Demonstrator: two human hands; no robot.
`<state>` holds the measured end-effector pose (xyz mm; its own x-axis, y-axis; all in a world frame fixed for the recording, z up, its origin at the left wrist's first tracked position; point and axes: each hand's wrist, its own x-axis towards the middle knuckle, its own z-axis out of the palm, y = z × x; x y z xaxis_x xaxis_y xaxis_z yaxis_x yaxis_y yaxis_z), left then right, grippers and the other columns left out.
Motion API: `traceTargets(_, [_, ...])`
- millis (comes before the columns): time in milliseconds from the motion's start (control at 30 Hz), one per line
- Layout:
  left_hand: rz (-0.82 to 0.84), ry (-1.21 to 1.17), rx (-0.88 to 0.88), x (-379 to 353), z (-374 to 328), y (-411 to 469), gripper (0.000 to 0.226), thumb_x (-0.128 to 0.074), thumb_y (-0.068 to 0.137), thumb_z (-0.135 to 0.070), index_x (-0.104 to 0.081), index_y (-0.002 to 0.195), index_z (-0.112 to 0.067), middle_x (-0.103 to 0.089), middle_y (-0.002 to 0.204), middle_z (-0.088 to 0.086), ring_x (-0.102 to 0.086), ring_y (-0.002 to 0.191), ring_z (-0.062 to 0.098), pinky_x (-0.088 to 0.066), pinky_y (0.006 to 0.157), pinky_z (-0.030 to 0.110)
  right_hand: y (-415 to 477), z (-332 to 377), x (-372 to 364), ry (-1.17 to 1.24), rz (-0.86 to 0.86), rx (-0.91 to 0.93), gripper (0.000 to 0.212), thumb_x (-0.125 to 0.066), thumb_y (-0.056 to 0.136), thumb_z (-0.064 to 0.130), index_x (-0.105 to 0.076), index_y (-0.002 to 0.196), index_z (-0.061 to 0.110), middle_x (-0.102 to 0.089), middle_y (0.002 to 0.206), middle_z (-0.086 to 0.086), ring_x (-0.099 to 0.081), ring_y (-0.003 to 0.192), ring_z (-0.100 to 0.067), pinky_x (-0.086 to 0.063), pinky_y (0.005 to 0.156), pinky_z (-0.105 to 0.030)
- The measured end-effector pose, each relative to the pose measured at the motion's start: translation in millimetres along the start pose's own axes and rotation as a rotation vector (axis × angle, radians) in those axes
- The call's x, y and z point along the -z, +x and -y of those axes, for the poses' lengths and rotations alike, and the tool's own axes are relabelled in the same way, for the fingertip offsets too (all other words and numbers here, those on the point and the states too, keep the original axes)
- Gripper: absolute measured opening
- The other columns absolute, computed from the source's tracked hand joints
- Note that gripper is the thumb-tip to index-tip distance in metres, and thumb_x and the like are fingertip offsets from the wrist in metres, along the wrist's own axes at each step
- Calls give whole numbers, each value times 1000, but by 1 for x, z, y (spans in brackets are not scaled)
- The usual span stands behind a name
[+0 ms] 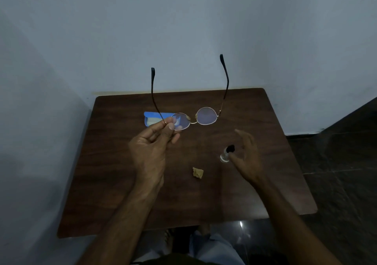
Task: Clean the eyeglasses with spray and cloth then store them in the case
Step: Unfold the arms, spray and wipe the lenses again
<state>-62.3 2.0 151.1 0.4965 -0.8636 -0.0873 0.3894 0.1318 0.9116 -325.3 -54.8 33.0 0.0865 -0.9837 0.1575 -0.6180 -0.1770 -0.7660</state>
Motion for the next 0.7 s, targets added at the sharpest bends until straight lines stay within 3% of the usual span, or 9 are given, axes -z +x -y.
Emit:
traceTargets(67, [-4,5,13,-3,3,1,15,-77,91,-5,-83,104,-8,-82,106,12,-80,97,25,-63,76,25,-5,-20,-16,-32,89,-87,81,-82,88,19,-39,157,14,-44,156,-8,-39,137,-7,-43,113,-36])
traceTargets(167, [-8,7,22,-6,6,2,18,-77,91,-6,-81,108,-5,-82,106,11,-80,98,26,-63,77,25,-6,-40,-37,-13,194,-171,85,-78,93,19,-28,162,12,-42,158,-13,-44,141,-21,-38,108,-27])
traceTargets(300, [-46,22,25,-8,8,7,16,-77,91,-6,-84,104,-12,-81,109,14,-79,103,31,-64,78,26,-1,-48,-55,82,123,-223,70,-71,98,11,-35,158,13,-54,149,-12,-56,133,-30,-48,105,-36])
traceTargets(433, [-67,18,24,-8,9,15,16,-77,91,-5,-84,102,-14,-81,110,14,-79,103,30,-64,79,27,6,-37,-53,221,119,-252,62,-67,101,14,-37,154,19,-61,133,-3,-63,119,-25,-53,102,-53])
traceTargets(567, [-88,11,25,-10,11,29,16,-77,91,-5,-85,101,-14,-82,109,13,-79,102,29,-63,80,26,17,11,-30,514,154,-202,55,-63,100,22,-42,150,29,-63,128,7,-65,115,-10,-55,93,-24])
traceTargets(633, [-92,19,23,-13,14,37,17,-76,93,-4,-83,105,-12,-82,109,11,-79,102,28,-63,80,26,23,43,-15,644,189,-226,49,-61,91,27,-51,139,32,-68,113,-4,-70,101,-17,-57,82,-23])
traceTargets(700, [-97,36,20,-16,16,42,18,-75,94,-2,-81,110,-8,-82,109,10,-79,102,27,-64,79,25,27,74,-3,821,258,-266,44,-60,85,27,-57,129,23,-66,92,-16,-67,81,-28,-57,70,-35])
